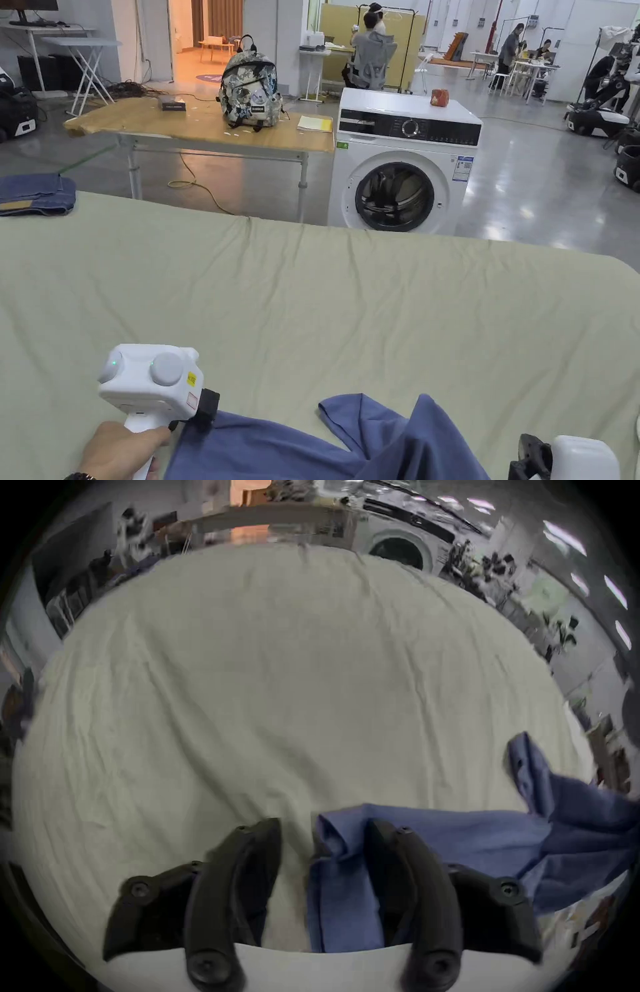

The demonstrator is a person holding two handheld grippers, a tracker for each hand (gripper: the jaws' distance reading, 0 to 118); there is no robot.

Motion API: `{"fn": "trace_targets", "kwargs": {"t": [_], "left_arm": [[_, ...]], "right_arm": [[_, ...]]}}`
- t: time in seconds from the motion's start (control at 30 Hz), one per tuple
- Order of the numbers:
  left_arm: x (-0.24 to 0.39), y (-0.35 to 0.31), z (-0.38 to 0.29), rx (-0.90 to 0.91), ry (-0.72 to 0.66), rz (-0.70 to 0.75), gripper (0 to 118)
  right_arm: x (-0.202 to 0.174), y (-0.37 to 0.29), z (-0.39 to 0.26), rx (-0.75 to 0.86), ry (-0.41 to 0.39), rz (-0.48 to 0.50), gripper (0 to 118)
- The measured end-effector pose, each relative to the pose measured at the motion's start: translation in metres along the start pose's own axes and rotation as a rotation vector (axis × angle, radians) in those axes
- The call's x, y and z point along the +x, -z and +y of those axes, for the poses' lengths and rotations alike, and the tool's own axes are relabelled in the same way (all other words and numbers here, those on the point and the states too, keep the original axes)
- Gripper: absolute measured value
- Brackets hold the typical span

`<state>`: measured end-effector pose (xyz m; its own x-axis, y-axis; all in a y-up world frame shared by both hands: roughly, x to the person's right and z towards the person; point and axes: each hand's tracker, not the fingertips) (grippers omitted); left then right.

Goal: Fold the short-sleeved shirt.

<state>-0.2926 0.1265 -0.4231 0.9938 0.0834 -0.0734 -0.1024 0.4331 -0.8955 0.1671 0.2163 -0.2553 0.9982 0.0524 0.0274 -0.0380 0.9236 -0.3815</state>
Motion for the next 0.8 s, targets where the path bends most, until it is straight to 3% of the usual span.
{"fn": "trace_targets", "kwargs": {"t": [0.07,0.17,0.27,0.37,0.47,0.53,0.6,0.63,0.7,0.73,0.8], "left_arm": [[0.036,-0.026,-0.007,0.039,0.099,0.034,12],[0.049,-0.029,-0.015,0.061,0.177,0.075,0],[0.032,-0.032,-0.012,0.077,0.100,-0.091,0],[0.031,-0.049,-0.023,0.148,0.161,-0.052,0],[0.019,-0.066,-0.033,0.192,0.087,-0.141,0],[0.010,-0.075,-0.040,0.202,0.036,-0.197,0],[0.009,-0.083,-0.051,0.227,0.070,-0.147,0],[0.009,-0.087,-0.056,0.233,0.100,-0.130,0],[0.004,-0.095,-0.065,0.235,0.090,-0.141,0],[0.004,-0.099,-0.072,0.240,0.078,-0.152,0],[0.001,-0.105,-0.080,0.245,0.062,-0.159,0]], "right_arm": [[0.007,0.001,-0.001,-0.010,0.005,-0.015,0],[0.015,0.001,0.000,-0.026,0.016,-0.027,0],[0.024,-0.002,0.004,-0.041,0.025,-0.026,0],[0.037,0.003,0.014,-0.082,0.041,-0.016,0],[0.051,0.015,0.022,-0.157,0.070,0.014,0],[0.055,0.029,0.022,-0.248,0.043,0.008,0],[0.058,0.046,0.017,-0.326,0.052,0.016,0],[0.060,0.054,0.013,-0.347,0.079,0.016,8],[0.062,0.074,0.004,-0.451,0.095,0.009,44],[0.064,0.082,-0.002,-0.478,0.122,0.034,52],[0.066,0.103,-0.016,-0.567,0.149,0.070,55]]}}
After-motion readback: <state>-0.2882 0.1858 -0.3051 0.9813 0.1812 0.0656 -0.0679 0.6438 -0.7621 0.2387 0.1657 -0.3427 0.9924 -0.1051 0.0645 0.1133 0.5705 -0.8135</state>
